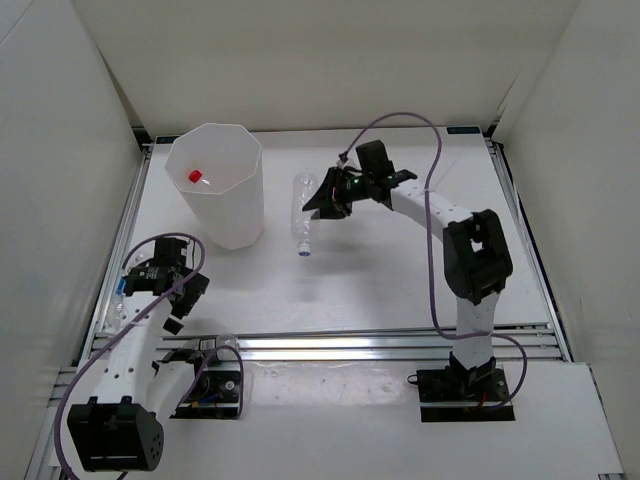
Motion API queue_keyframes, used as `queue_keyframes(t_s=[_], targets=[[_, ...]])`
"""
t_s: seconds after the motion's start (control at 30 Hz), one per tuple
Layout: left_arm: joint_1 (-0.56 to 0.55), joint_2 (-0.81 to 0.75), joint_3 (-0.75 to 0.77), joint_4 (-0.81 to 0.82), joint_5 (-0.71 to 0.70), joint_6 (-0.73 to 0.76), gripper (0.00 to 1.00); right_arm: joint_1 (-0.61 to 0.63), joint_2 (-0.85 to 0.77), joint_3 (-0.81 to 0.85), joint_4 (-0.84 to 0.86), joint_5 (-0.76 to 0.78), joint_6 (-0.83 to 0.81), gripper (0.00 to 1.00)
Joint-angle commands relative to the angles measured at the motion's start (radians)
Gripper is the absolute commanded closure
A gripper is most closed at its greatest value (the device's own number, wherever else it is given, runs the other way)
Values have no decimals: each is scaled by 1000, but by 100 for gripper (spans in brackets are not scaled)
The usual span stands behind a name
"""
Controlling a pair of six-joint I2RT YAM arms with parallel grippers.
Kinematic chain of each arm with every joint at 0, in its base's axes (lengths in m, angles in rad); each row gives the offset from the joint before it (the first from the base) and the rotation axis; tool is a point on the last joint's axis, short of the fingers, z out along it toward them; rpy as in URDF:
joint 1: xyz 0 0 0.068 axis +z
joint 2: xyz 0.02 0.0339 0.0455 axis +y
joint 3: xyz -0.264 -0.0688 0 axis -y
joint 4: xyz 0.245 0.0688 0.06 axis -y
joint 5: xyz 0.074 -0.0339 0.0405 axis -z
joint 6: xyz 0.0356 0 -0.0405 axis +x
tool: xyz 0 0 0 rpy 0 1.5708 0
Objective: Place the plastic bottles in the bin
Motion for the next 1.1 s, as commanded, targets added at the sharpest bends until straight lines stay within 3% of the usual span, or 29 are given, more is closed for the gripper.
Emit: queue_keyframes(t_s=[0.0,0.1,0.23,0.27,0.47,0.5,0.67,0.83,0.87,0.93,0.97,1.07], targets=[[3,-43,73,-25,34,-31,1,7,-126,147,-67,59,-47,95],[3,-43,134,-96,87,-57,1,18,-93,371,-174,99,-76,95],[12,-43,231,-218,185,-84,1,66,72,907,-239,191,-103,91],[12,-33,261,-241,207,-96,1,66,99,964,-239,211,-103,90],[22,-33,282,-295,409,-90,1,133,168,989,-21,359,-135,83],[22,-33,282,-295,419,-79,1,156,185,1047,-21,379,-151,82],[22,-14,308,-295,419,-61,1,225,174,1017,86,501,-249,77],[22,9,299,-295,439,-27,1,225,206,1042,169,557,-292,68],[22,9,298,-295,439,-27,1,239,207,1042,169,573,-312,64],[22,9,298,-295,450,-37,1,257,216,1053,169,631,-413,15],[22,9,298,-295,450,-38,1,280,216,1053,160,645,-450,0],[22,27,298,-295,470,-59,1,300,155,1040,103,656,-499,0]])
